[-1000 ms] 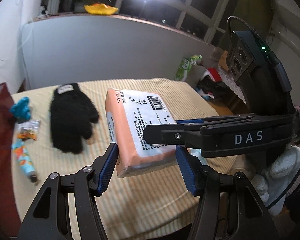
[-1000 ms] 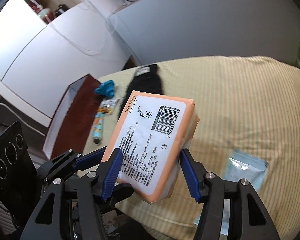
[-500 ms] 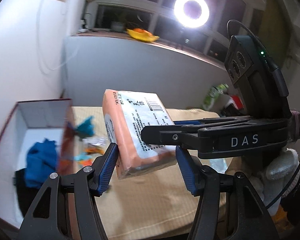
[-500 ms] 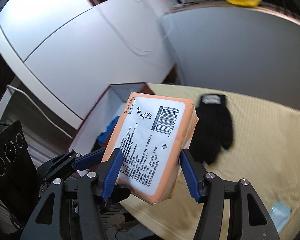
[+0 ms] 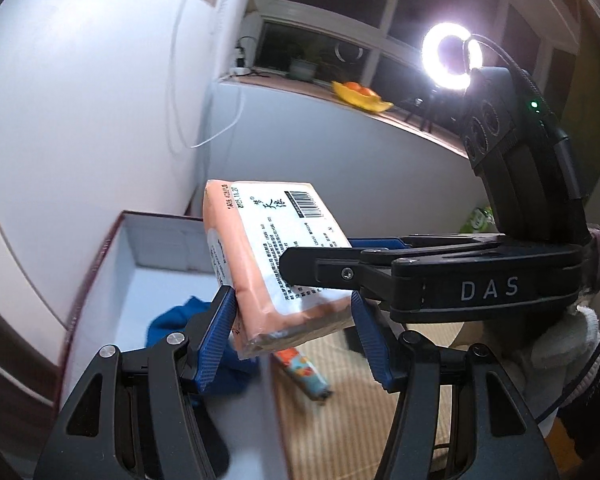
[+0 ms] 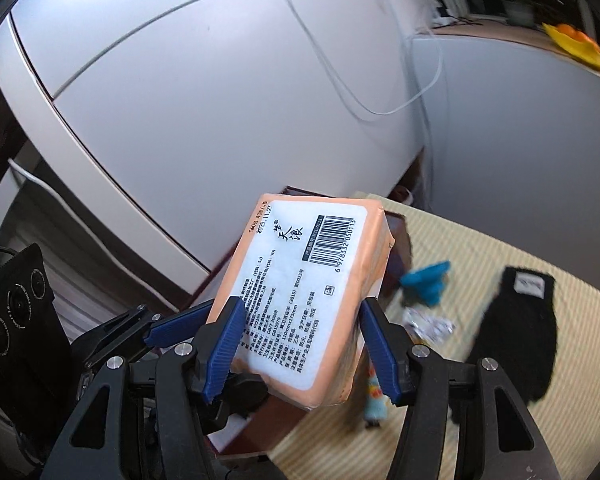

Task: Organize soft objects
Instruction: 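Carry the package with the right tool toward the shoebox, then lower the orange package into the shoebox and open the right tool, then move both tools over the black fuzzy glove on the bed, then close both tools on the black glove at its cuff, then carry the glove with both tools into the shoebox and open them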

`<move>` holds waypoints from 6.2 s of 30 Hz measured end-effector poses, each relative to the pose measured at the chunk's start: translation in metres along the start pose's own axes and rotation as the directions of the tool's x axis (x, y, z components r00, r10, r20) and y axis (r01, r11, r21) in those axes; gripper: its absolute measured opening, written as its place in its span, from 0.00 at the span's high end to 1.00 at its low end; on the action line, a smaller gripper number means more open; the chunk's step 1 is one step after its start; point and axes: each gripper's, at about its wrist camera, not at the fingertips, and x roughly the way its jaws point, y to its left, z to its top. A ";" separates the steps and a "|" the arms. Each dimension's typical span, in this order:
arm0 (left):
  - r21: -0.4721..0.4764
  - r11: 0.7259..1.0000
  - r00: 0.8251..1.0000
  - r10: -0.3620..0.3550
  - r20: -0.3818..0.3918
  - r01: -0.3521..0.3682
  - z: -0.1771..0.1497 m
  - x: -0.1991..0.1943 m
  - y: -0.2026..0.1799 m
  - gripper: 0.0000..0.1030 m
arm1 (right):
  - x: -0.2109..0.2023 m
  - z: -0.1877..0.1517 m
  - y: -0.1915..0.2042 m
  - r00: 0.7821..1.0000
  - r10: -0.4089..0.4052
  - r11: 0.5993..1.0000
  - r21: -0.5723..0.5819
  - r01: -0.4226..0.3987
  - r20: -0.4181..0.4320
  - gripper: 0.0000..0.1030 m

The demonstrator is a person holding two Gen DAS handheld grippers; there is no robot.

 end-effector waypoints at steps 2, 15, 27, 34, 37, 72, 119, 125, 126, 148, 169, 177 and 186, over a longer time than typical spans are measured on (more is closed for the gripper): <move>-0.009 1.000 1.000 0.020 -0.005 -0.020 0.001 0.002 0.009 0.44 | 0.012 0.006 0.002 1.000 0.007 1.000 -0.004 -0.007 -0.013 0.46; -0.037 0.991 0.991 0.127 -0.049 -0.129 0.011 0.036 0.049 0.44 | 0.074 0.040 0.000 0.997 0.018 1.000 -0.018 -0.019 -0.078 0.46; -0.052 0.983 0.983 0.171 -0.066 -0.175 0.002 0.045 0.057 0.44 | 0.071 0.045 -0.009 0.997 -0.040 0.999 -0.025 0.038 -0.071 0.46; -0.060 0.988 0.989 0.138 -0.048 -0.141 0.002 0.034 0.049 0.44 | 0.043 0.038 -0.017 0.997 -0.058 0.998 -0.018 0.057 -0.050 0.46; -0.057 0.991 0.993 0.116 -0.036 -0.118 0.001 0.025 0.039 0.44 | 0.022 0.028 -0.025 0.996 -0.079 0.997 -0.031 0.077 -0.039 0.43; -0.019 0.993 0.988 -0.121 -0.095 0.120 -0.061 0.044 -0.098 0.42 | -0.156 -0.125 -0.163 0.980 -0.194 0.951 0.255 0.175 0.051 0.38; -0.175 0.978 0.951 -0.159 -0.267 0.115 -0.074 0.186 -0.098 0.34 | 0.016 -0.086 -0.234 0.984 -0.060 0.923 0.365 0.119 -0.168 0.31; -0.187 0.972 0.946 -0.190 -0.264 0.144 -0.075 0.189 -0.098 0.59 | 0.024 -0.089 -0.221 0.983 -0.081 0.934 0.330 0.133 -0.167 0.43; -0.191 0.971 0.945 -0.195 -0.264 0.147 -0.076 0.188 -0.099 0.64 | 0.024 -0.089 -0.220 0.984 -0.081 0.935 0.331 0.131 -0.162 0.48; -0.098 0.966 0.960 -0.251 -0.124 0.240 -0.070 0.101 -0.130 0.76 | -0.065 -0.119 -0.146 0.998 -0.057 0.967 0.251 0.051 0.019 0.72; -0.041 0.996 0.994 -0.081 0.067 0.084 -0.063 -0.035 -0.059 0.76 | -0.072 -0.079 0.004 0.989 0.115 0.993 0.010 -0.116 0.091 0.72; -0.088 0.996 0.998 0.022 0.057 -0.017 -0.075 -0.052 -0.015 0.76 | -0.028 -0.072 0.052 0.985 0.171 0.985 -0.038 -0.171 0.021 0.72; -0.091 0.992 0.996 0.093 0.019 -0.091 -0.086 -0.046 0.012 0.76 | 0.011 -0.068 0.066 0.985 0.168 0.984 -0.060 -0.170 -0.041 0.72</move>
